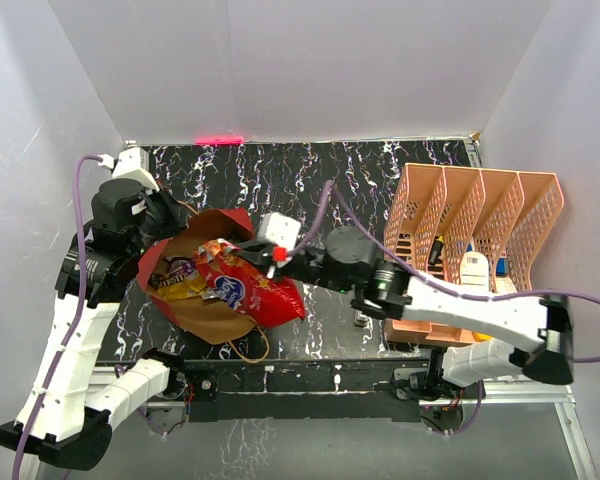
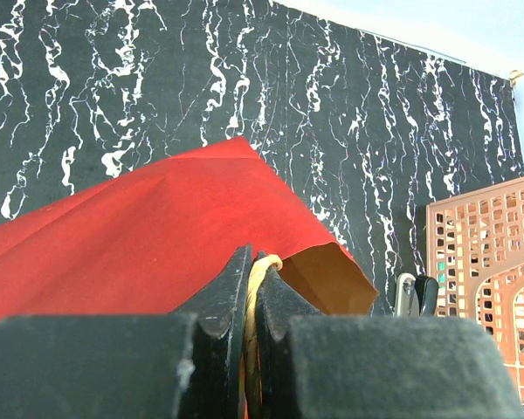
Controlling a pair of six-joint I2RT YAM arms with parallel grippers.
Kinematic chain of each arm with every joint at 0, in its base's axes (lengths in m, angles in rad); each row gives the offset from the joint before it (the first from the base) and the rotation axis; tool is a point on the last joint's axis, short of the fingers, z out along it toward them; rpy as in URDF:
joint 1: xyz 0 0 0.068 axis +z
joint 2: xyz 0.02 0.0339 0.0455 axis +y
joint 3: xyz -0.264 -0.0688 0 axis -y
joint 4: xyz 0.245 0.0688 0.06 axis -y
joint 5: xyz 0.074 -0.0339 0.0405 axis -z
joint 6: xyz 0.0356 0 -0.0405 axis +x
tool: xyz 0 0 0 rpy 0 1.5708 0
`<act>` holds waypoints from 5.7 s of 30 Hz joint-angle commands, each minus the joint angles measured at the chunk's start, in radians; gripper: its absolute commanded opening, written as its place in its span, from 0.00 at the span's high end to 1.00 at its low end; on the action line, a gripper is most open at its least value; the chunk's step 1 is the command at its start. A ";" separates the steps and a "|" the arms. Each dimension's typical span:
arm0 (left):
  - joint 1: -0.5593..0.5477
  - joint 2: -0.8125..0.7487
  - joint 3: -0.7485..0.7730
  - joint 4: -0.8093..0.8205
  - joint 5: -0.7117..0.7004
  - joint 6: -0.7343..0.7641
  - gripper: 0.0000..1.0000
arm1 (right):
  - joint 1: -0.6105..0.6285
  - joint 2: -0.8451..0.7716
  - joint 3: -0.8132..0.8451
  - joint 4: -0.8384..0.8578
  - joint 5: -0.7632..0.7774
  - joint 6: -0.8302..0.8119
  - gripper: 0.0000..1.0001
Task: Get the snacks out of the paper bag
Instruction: Take out the snack from the paper bag, then place the snack at the center of the board, then take out the snack from the paper bag.
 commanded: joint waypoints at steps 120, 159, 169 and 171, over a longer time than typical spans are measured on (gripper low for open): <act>-0.002 -0.555 -0.506 0.140 0.226 -0.023 1.00 | -0.005 -0.006 -0.426 0.252 -0.289 -0.297 0.39; 0.045 -0.651 -0.578 0.241 0.250 -0.007 1.00 | 0.040 0.955 0.233 0.395 0.098 -0.524 0.71; 0.048 -0.635 -0.575 0.238 0.247 -0.009 1.00 | 0.037 0.906 0.217 0.376 0.074 -0.466 0.93; 0.050 -0.635 -0.575 0.239 0.244 -0.009 1.00 | 0.038 0.865 0.191 0.375 0.065 -0.425 0.93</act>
